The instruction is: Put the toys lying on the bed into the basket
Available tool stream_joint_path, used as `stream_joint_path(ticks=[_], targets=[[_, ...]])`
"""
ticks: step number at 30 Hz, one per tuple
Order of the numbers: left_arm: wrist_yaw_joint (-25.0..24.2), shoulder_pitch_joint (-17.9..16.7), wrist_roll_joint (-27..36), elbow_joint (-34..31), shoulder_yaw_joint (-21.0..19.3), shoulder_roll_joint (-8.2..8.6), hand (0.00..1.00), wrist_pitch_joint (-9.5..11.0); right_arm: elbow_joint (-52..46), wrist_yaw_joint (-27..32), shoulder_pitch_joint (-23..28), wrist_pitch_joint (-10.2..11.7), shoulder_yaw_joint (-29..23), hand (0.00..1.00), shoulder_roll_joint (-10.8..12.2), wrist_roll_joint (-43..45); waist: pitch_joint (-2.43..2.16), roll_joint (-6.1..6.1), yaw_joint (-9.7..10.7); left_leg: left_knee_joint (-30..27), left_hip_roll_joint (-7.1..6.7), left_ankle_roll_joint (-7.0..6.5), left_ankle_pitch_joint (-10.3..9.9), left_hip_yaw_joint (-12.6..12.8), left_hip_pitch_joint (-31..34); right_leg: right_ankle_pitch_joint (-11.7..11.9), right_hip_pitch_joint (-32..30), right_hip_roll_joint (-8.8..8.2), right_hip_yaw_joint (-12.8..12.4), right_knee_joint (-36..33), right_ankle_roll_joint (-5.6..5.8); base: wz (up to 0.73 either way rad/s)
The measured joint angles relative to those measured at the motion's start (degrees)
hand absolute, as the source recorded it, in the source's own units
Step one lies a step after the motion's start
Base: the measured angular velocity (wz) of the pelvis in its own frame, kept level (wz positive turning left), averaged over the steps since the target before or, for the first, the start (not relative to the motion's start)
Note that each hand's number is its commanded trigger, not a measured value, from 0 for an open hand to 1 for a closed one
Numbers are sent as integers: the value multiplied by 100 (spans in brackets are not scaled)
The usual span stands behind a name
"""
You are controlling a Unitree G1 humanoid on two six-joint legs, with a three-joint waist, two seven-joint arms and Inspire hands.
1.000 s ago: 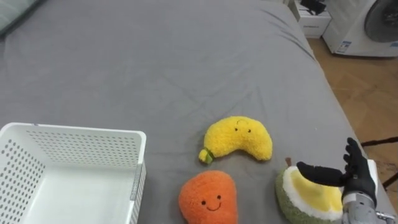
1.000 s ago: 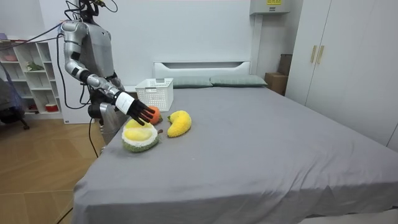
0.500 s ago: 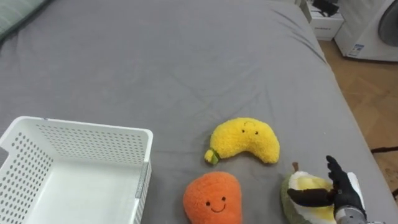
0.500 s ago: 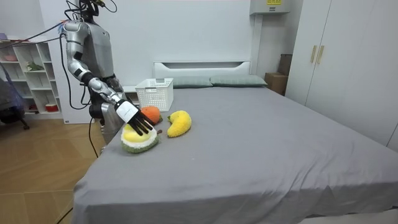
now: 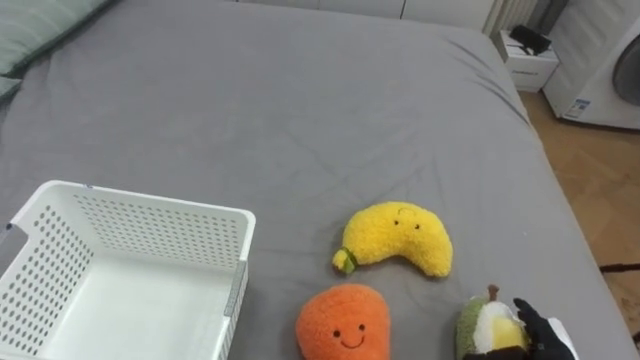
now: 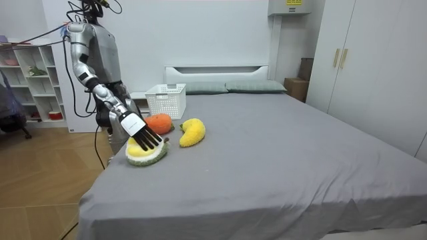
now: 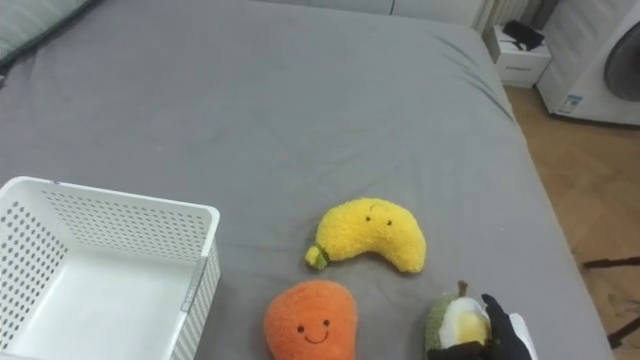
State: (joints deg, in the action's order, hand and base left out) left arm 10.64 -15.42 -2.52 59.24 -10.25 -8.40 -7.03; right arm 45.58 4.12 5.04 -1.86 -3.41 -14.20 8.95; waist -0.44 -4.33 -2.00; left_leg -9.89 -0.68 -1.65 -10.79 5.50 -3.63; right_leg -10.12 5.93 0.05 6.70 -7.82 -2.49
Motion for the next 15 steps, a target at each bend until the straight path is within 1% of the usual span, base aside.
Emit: stream_joint_path(ticks=[4,6,11,15], targets=[[1,62,-30,28,45,4,0,-16,182,12,-104,-9,-7,100,-153,172,0,1,3,-9,-4,-1,0,-70,25,6,10,-7,59,5,4,7],[1,84,-30,38,54,6,0,-16,234,12,-130,-13,-7,100,-182,244,0,1,0,-9,-5,0,0,-85,34,6,11,-7,73,13,4,5],[1,90,-30,55,134,7,0,-15,422,67,-158,-71,-7,100,-181,290,0,1,-2,-9,-5,0,0,-91,45,6,7,-8,79,18,3,0],[1,93,-31,62,158,16,0,-15,549,67,-159,-69,0,100,-129,285,3,8,-4,-9,-4,0,0,-91,45,6,6,-8,78,18,3,0]])
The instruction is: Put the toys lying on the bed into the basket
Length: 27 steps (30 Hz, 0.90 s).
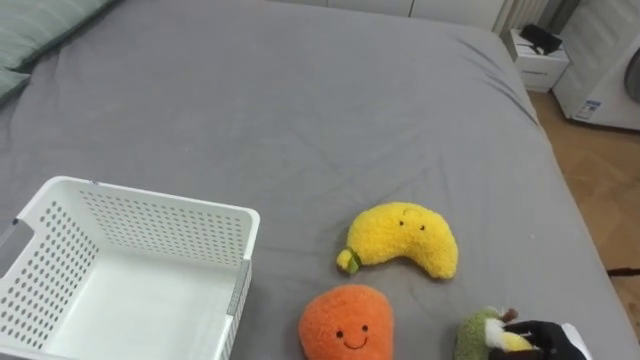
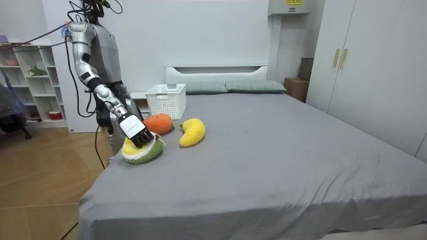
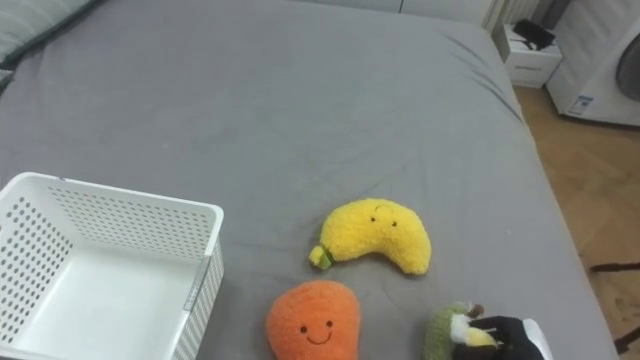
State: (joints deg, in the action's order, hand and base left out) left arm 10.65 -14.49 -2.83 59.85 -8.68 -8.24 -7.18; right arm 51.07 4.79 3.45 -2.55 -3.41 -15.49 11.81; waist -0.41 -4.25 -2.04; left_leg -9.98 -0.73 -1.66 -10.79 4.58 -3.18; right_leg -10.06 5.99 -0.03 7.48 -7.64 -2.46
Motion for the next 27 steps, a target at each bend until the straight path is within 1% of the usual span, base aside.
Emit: stream_joint_path(ticks=[5,8,18,22,24,25,26,27], targets=[[0,-1,-22,31,0,4,0,-2,30,-8,5,-1,2,100,80,-6,2,13,4,-13,0,0,0,-14,17,0,-8,-2,11,0,0,0],[0,-5,-22,31,0,5,0,-4,33,-17,9,-4,6,100,80,-20,4,24,1,-13,0,0,0,-14,20,0,-9,-2,13,0,0,0],[-5,17,-110,25,-2,0,0,-1,18,-140,-10,-15,11,100,162,-37,7,6,8,-22,-1,0,0,1,19,0,-6,1,6,-3,0,0],[-27,26,-174,-47,-15,-37,0,-6,-275,-263,6,-186,-33,100,161,16,8,-13,40,-24,0,0,1,2,39,1,-2,1,0,-16,-1,0],[-78,47,-173,-66,-35,-56,0,-4,-415,-305,5,-272,-66,100,161,95,-1,-49,34,-25,0,0,2,18,48,1,-26,4,-27,-41,-1,-6],[-129,50,-167,-104,-63,-59,0,-4,-709,-360,42,-373,-68,100,150,107,2,-80,35,-24,0,0,2,61,51,1,-96,8,-66,-66,-2,-18],[-137,47,-113,-148,-60,-59,0,2,-1168,-441,117,-425,-64,100,138,95,32,-82,35,-22,5,0,4,106,49,0,-113,12,-107,-105,-3,-18],[-137,56,-108,-145,-60,-60,0,3,-1367,-481,127,-441,-59,100,139,80,57,-86,51,-22,6,0,4,121,49,0,-111,11,-117,-110,-3,-15]])
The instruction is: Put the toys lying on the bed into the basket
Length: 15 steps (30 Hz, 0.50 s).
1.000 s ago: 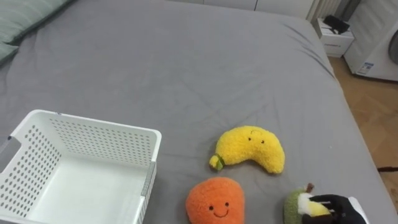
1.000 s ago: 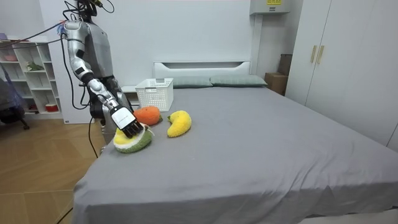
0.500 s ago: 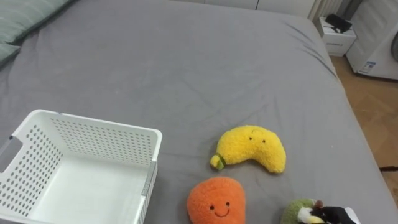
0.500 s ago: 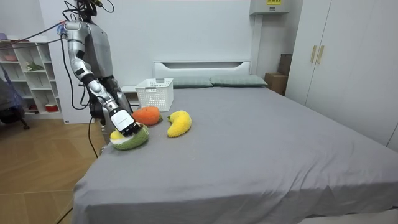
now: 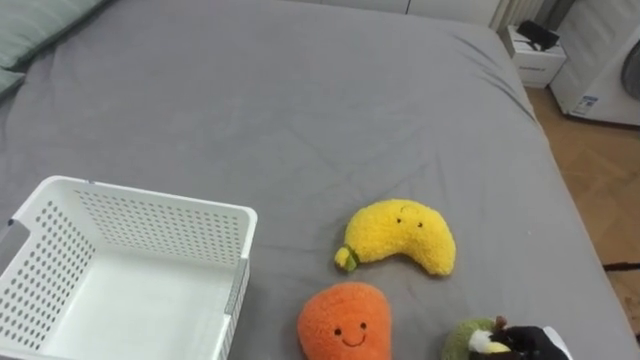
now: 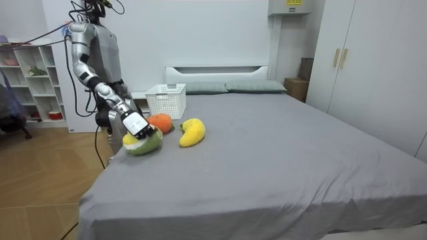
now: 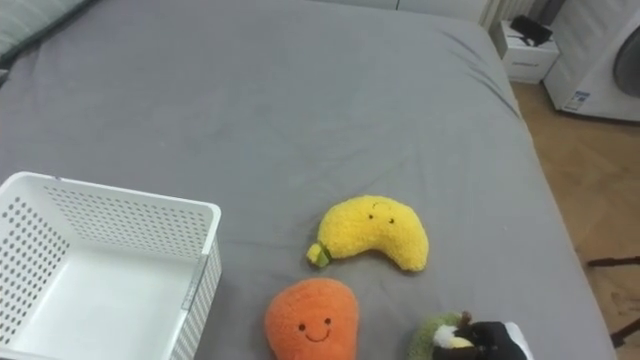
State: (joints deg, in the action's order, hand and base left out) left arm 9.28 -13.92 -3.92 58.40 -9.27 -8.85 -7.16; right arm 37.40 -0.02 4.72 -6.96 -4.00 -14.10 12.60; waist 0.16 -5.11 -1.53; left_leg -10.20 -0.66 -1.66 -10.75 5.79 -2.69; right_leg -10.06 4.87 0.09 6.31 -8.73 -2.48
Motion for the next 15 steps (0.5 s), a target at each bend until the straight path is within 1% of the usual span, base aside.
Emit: stream_joint_path(ticks=[1,4,5,7,9,12,14,15], targets=[[0,28,33,4,10,-7,0,1,-323,-40,6,0,20,100,0,-66,21,-8,30,0,1,-1,0,15,-1,1,-5,-1,-15,-3,1,-6],[-21,133,129,14,14,-9,0,17,-1255,-135,29,-41,29,100,0,-111,14,-37,40,15,2,-3,0,20,6,1,-70,-5,-40,-3,4,-3],[-24,141,132,14,10,-9,0,17,-1604,-146,28,-18,25,100,-6,-120,8,-40,68,27,1,-4,0,24,10,2,-79,-3,-49,3,6,-3],[-24,153,127,7,-9,-9,0,17,-1954,-159,22,7,24,100,-17,-114,-1,-39,68,50,-3,-4,0,24,11,2,-77,0,-59,6,8,0],[-24,154,125,8,-4,-6,0,17,-2179,-204,20,2,25,100,-20,-123,-9,-51,66,64,-6,-4,0,24,19,3,-72,0,-57,5,8,0],[-18,153,126,18,-6,5,0,16,-2374,-273,-30,-23,23,100,-21,-102,-8,-20,93,65,0,-7,2,25,38,7,-94,-5,-42,-6,13,0],[-18,93,151,19,-7,33,0,16,-2572,-385,-32,-68,-6,100,-26,-123,-41,53,126,67,5,-11,5,25,45,8,-98,-12,-2,-13,15,0],[-17,91,185,19,-7,39,0,16,-2616,-408,-32,-70,-11,100,-31,-133,-48,65,130,68,4,-11,5,28,45,8,-98,-12,-1,-15,15,0]])
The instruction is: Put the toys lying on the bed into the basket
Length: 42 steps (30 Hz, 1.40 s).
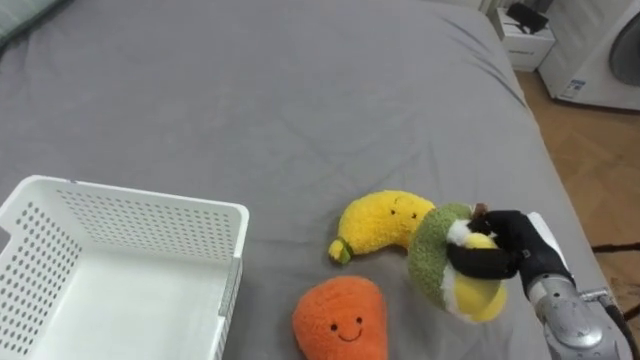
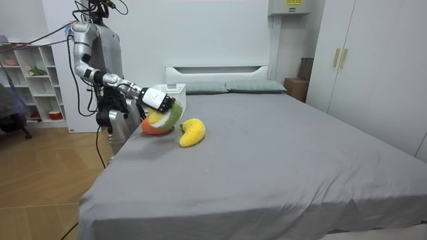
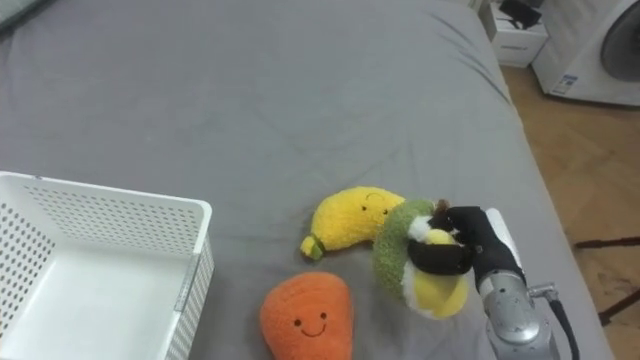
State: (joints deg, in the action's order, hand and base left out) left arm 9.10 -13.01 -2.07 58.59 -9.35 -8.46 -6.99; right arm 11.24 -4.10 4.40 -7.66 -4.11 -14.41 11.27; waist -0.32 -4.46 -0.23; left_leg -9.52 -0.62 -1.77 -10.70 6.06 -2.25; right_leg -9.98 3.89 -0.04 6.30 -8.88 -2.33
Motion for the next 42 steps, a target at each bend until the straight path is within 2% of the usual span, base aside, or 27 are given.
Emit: stream_joint_path(ticks=[2,5,13,15,19,22,25,26,28,33,36,38,42], targets=[[-1,-27,27,-4,0,16,0,0,-193,-92,-5,-3,-54,100,-10,-58,-16,23,0,0,-1,-1,2,11,-4,0,6,-1,0,-2,0,0],[-1,-32,27,-6,1,22,0,16,-391,-123,-94,-4,-111,100,-10,-106,-17,2,-4,-1,-4,-6,8,14,-15,0,13,-7,-8,-1,0,0],[1,5,17,-16,6,22,0,72,-981,-114,-112,-9,-143,100,-12,-212,11,-37,-194,0,-10,-9,9,-26,-5,-1,24,-9,11,12,5,1],[7,14,4,-17,11,22,0,77,-1070,-114,-145,-10,-81,100,-12,-201,23,-31,-261,1,-18,-9,9,-35,23,-1,14,-9,25,17,5,2],[9,23,-89,-28,8,21,0,104,-1399,-167,-183,-74,62,100,-12,-26,80,-46,-359,-5,-24,-8,9,-49,77,-2,-22,-9,19,30,6,1],[9,69,-199,-27,13,21,0,103,-1543,-290,-382,-123,176,100,-17,274,75,-54,-423,-12,-23,-9,10,-52,139,-1,-98,-11,37,22,5,1],[13,99,-221,-27,64,17,0,99,-1551,-339,-580,-132,309,100,-50,356,72,-57,-432,-38,-22,-13,12,-171,185,-2,-89,-30,172,25,6,16],[13,150,-210,-26,68,25,0,99,-1665,-358,-599,-231,380,100,-50,363,72,-53,-482,-48,-21,-13,12,-182,191,-2,-91,-30,182,26,6,14],[24,179,-206,-3,69,29,0,99,-1870,-407,-610,-295,599,100,-52,351,67,-42,-517,-58,-21,-13,13,-206,192,-1,-83,-33,209,20,5,7],[26,327,-196,70,80,66,0,74,-2109,-643,-727,-361,919,100,-52,276,73,-17,-639,-105,-40,-20,16,-321,211,2,-11,-52,334,2,9,11],[15,344,-195,81,169,71,0,32,-2109,-776,-982,-450,1038,100,-36,279,69,-10,-689,-100,-52,-25,21,-368,206,2,13,-64,396,0,10,12],[10,341,-189,79,235,68,0,1,-2146,-795,-1070,-488,1137,100,-32,271,52,-26,-814,-102,-58,-32,52,-378,205,2,13,-78,452,-4,11,11],[9,334,-193,79,287,71,0,-18,-2359,-921,-1077,-637,1483,100,33,310,17,-80,-918,-106,-60,-34,57,-389,255,2,3,-84,503,-4,12,5]])
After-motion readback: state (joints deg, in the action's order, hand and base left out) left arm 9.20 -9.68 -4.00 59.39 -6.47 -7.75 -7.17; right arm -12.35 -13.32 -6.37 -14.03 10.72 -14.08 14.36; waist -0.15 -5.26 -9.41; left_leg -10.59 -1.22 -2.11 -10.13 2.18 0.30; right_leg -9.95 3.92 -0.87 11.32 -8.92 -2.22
